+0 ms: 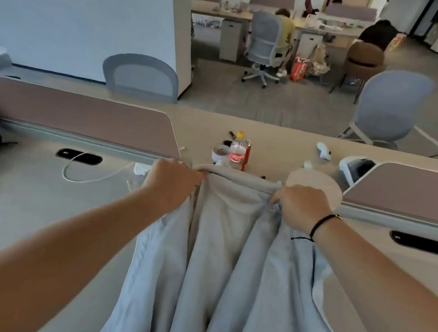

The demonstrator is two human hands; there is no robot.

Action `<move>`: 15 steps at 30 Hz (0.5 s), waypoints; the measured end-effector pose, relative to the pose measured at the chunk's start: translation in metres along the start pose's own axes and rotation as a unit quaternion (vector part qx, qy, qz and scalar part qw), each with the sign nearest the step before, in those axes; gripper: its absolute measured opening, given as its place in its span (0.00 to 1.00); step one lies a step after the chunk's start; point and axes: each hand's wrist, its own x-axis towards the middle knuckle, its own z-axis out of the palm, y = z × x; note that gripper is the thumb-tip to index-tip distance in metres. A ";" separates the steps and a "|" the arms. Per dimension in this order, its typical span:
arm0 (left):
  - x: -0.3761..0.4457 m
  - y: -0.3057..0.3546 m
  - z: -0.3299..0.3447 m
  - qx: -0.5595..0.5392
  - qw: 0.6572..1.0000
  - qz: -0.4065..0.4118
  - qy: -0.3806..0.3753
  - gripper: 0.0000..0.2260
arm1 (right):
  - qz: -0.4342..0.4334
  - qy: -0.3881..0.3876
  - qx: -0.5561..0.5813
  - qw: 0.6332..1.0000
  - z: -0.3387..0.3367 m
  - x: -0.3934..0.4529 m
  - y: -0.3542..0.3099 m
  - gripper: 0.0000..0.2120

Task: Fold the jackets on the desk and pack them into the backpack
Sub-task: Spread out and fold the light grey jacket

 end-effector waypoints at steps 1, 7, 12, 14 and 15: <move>0.009 0.008 0.031 -0.005 1.000 0.012 -0.026 0.26 | 0.019 -0.020 -0.023 0.999 0.025 0.009 -0.007 0.22; -0.023 0.078 0.195 -0.171 0.963 0.065 -0.197 0.32 | 0.086 -0.239 0.099 0.962 0.199 -0.027 -0.069 0.28; -0.090 0.118 0.250 -0.304 0.940 0.042 -0.152 0.31 | 0.288 -0.184 0.263 0.902 0.256 -0.091 -0.117 0.37; -0.113 0.128 0.259 -0.341 0.927 -0.040 -0.152 0.31 | 0.376 -0.131 0.301 0.866 0.265 -0.112 -0.137 0.39; -0.124 0.133 0.262 -0.354 0.918 -0.079 -0.162 0.34 | 0.413 -0.112 0.314 0.847 0.271 -0.120 -0.148 0.41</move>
